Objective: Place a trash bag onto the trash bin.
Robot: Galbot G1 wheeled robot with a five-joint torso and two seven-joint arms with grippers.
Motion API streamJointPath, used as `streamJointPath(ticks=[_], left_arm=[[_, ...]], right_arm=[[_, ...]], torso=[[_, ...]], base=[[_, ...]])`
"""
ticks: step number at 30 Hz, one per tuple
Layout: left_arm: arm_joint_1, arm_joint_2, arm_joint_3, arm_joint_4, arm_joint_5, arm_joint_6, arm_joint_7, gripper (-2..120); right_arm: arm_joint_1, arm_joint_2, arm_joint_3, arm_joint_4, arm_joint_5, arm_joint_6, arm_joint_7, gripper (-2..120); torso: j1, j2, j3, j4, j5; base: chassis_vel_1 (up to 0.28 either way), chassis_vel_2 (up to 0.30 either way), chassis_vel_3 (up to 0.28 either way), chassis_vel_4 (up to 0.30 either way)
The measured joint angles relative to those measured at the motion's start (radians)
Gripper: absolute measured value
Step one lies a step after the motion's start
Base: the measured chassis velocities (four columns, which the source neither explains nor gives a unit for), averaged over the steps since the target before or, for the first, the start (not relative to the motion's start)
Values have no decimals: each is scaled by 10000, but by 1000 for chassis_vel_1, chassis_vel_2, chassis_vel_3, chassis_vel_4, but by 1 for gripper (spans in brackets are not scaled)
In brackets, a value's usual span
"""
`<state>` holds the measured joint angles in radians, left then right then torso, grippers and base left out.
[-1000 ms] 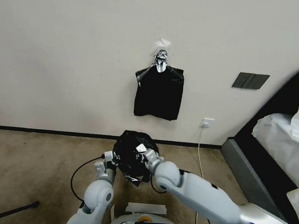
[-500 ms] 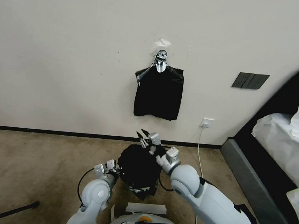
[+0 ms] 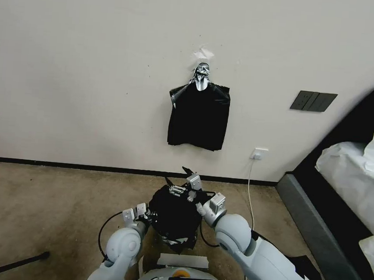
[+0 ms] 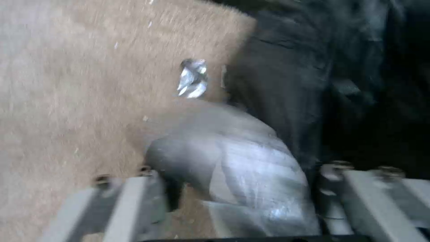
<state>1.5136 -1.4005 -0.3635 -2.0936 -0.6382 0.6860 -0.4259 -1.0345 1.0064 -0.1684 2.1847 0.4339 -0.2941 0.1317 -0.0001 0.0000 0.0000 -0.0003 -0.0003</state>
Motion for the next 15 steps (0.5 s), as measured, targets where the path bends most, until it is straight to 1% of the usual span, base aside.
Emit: streamJointPath(ticks=[1, 2, 5, 6, 9, 10, 11, 12, 13, 14, 15], left_arm=[[20, 8, 5, -59, 39, -14, 35, 61], [20, 8, 5, -59, 39, -14, 35, 61], [108, 39, 32, -361, 81, -10, 95, 74], [108, 39, 32, -361, 81, -10, 95, 74], [172, 45, -7, -598, 239, 4, 105, 89], [172, 45, -7, -598, 239, 4, 105, 89], [197, 46, -36, -670, 272, -5, 117, 93], [227, 46, -66, -737, 371, -85, 161, 97], [267, 47, -115, -796, 613, -359, 319, 99], [267, 47, -115, -796, 613, -359, 319, 99], [299, 40, -177, -821, 846, -737, 518, 99]], right_arm=[[10, 3, -7, -9, -3, 0, -8, 100], [10, 3, -7, -9, -3, 0, -8, 100], [113, 19, -27, -64, 2, -2, -9, 100], [113, 19, -27, -64, 2, -2, -9, 100], [134, 82, -31, -81, 15, -10, 12, 100], [134, 82, -31, -81, 15, -10, 12, 100], [106, 113, -31, -83, 10, -10, 40, 100], [60, 157, -24, -103, -50, -3, 133, 100], [-53, 254, 71, -187, -292, 24, 388, 100], [-53, 254, 71, -187, -292, 24, 388, 100], [-183, 358, 244, -282, -562, 65, 552, 100]], torso=[[0, 0, 0, 1, 1], [0, 0, 0, 1, 1], [0, 0, 0, 3, 3], [0, 0, 0, 3, 3], [0, 0, 0, 3, 3], [0, 0, 0, 3, 3], [0, 0, 0, 3, 3], [0, 0, 0, 3, 3], [0, 1, 0, 5, 3], [0, 1, 0, 5, 3], [0, 0, 0, 6, 2]], base=[[0, 0, 0, 0], [0, 0, 0, 0], [0, 0, 0, 0], [0, 0, 0, 0], [0, 0, 0, 0], [0, 0, 0, 0], [0, 0, 0, 0], [0, 0, 0, 0], [0, 0, 0, 0], [0, 0, 0, 0], [0, 0, 0, 0]])
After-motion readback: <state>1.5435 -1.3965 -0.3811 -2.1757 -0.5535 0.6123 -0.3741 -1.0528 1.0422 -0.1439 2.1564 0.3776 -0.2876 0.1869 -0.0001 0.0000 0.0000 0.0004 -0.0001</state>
